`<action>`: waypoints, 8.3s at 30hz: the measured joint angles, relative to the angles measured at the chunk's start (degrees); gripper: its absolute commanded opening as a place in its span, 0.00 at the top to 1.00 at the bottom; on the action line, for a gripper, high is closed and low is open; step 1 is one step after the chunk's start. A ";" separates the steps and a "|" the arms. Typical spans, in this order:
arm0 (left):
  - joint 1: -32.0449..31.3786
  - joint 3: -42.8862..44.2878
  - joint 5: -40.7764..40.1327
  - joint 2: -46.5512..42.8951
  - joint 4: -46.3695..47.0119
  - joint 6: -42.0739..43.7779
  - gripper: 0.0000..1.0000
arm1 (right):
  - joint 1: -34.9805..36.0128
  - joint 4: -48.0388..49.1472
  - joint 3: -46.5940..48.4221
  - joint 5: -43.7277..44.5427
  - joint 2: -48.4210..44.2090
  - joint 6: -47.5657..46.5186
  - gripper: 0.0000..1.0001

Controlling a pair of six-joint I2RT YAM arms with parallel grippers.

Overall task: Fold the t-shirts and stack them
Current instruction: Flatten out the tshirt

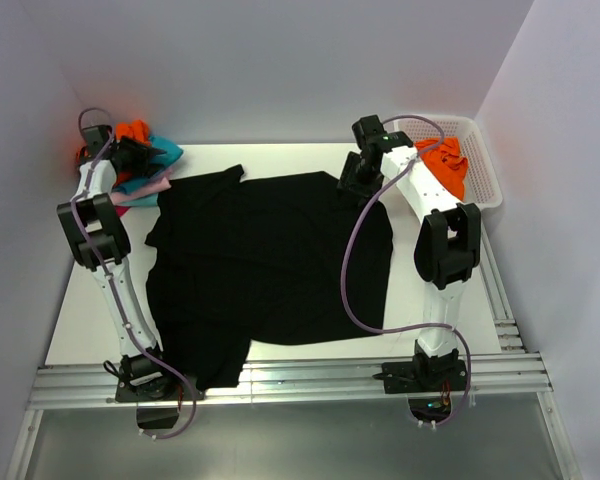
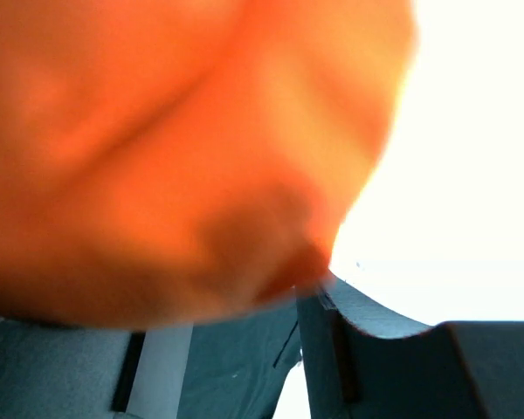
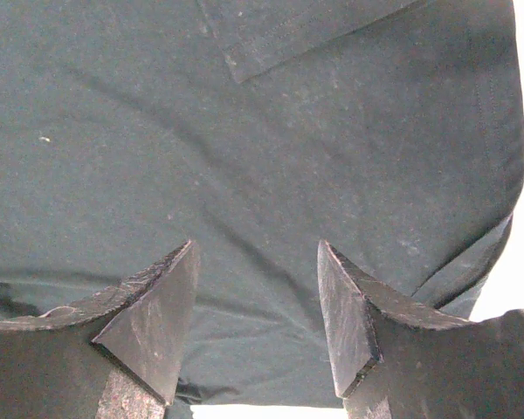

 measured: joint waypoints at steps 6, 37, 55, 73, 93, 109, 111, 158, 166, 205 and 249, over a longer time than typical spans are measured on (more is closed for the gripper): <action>-3.82 0.46 -1.27 -4.52 0.31 1.51 0.47 | 0.00 1.14 -3.19 0.15 -0.37 0.04 0.36; -24.65 -47.30 -20.37 -51.23 -11.39 15.34 0.57 | -0.87 3.63 14.01 1.95 19.74 2.08 0.38; -24.65 -56.43 -21.68 -56.54 -12.81 17.33 0.58 | -3.74 3.72 13.60 5.92 22.62 6.05 0.39; -24.68 -59.34 -21.81 -56.22 -12.55 17.25 0.59 | -5.51 3.76 17.00 3.50 25.29 7.98 0.81; -25.64 -60.63 -21.86 -54.90 -12.09 16.59 0.60 | -7.50 3.76 17.79 1.33 25.29 8.26 0.84; -27.89 -61.24 -22.80 -54.75 -12.13 15.69 0.61 | -11.87 7.50 20.57 -3.56 25.51 14.01 1.00; -28.35 -61.37 -22.82 -54.75 -12.28 15.65 0.61 | -13.73 11.45 20.06 -6.27 25.66 18.25 0.83; -31.43 -70.14 -26.80 -63.58 -12.83 13.99 0.61 | -9.16 21.31 16.65 -4.39 24.96 26.99 0.12; -30.47 -70.16 -26.80 -63.58 -13.00 15.30 0.61 | -7.41 20.96 16.65 -3.50 24.96 27.19 0.15; -26.16 -71.10 -26.51 -62.53 -12.98 17.33 0.62 | -6.84 18.29 20.20 0.39 28.70 25.44 1.00; -23.39 -57.27 -28.96 -54.10 -10.60 18.36 0.63 | -7.54 22.67 -5.09 1.01 0.94 22.95 1.00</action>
